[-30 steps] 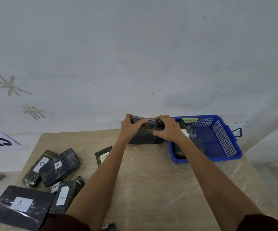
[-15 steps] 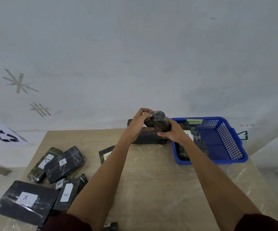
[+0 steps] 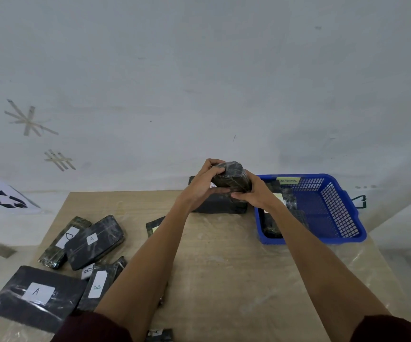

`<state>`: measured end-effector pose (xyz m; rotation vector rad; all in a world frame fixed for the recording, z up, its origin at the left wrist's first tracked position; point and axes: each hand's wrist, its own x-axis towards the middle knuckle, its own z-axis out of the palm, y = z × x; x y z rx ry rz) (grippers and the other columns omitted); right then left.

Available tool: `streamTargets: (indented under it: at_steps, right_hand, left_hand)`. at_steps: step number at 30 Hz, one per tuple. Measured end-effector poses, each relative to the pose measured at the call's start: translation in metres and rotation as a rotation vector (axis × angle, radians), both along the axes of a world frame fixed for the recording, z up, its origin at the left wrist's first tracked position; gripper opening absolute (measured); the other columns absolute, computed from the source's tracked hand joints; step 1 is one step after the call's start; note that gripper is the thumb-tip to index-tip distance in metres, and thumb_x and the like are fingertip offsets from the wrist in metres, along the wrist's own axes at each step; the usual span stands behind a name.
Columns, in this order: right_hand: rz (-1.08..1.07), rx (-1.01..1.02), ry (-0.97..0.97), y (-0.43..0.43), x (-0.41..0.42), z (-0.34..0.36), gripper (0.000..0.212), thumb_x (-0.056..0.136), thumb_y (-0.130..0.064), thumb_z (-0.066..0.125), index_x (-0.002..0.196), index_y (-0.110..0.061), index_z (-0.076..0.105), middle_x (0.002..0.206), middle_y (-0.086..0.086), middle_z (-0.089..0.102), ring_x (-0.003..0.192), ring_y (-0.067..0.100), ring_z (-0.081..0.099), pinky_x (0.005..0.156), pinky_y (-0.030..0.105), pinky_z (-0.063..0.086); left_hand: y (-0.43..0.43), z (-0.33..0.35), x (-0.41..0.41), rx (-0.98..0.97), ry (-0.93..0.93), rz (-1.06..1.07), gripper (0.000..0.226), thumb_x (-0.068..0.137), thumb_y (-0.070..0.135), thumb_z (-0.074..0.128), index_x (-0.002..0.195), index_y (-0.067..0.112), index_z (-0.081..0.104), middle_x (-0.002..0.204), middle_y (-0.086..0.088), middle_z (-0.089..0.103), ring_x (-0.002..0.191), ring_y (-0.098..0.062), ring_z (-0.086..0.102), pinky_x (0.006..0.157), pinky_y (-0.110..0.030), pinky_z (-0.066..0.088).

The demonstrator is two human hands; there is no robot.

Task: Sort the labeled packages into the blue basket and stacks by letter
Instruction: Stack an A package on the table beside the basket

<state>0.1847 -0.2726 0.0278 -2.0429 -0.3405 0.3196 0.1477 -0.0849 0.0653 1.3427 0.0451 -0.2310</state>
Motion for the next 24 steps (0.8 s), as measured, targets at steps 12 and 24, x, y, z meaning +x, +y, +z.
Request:
streamTargets:
  at_steps: [12, 24]
  right_hand:
    - [-0.022, 0.022, 0.017, 0.0010, 0.0015, -0.0033, 0.064, 0.080, -0.009, 0.084, 0.136, -0.012, 0.053, 0.121, 0.004, 0.064, 0.113, 0.020, 0.059, 0.101, 0.039, 0.051]
    - [0.005, 0.035, -0.027, -0.0016, 0.0057, -0.0035, 0.059, 0.079, -0.007, 0.084, 0.130, -0.011, 0.056, 0.121, 0.006, 0.067, 0.113, 0.022, 0.062, 0.099, 0.044, 0.053]
  left_hand:
    - [-0.0042, 0.0087, 0.0012, 0.145, 0.013, -0.008, 0.009, 0.102, 0.025, 0.043, 0.108, 0.026, 0.050, 0.117, -0.001, 0.051, 0.109, -0.018, 0.048, 0.089, -0.046, 0.051]
    - [-0.0064, 0.0055, -0.0033, 0.059, -0.058, 0.008, 0.009, 0.107, 0.015, 0.041, 0.110, 0.019, 0.047, 0.118, -0.003, 0.050, 0.106, -0.016, 0.049, 0.086, -0.038, 0.051]
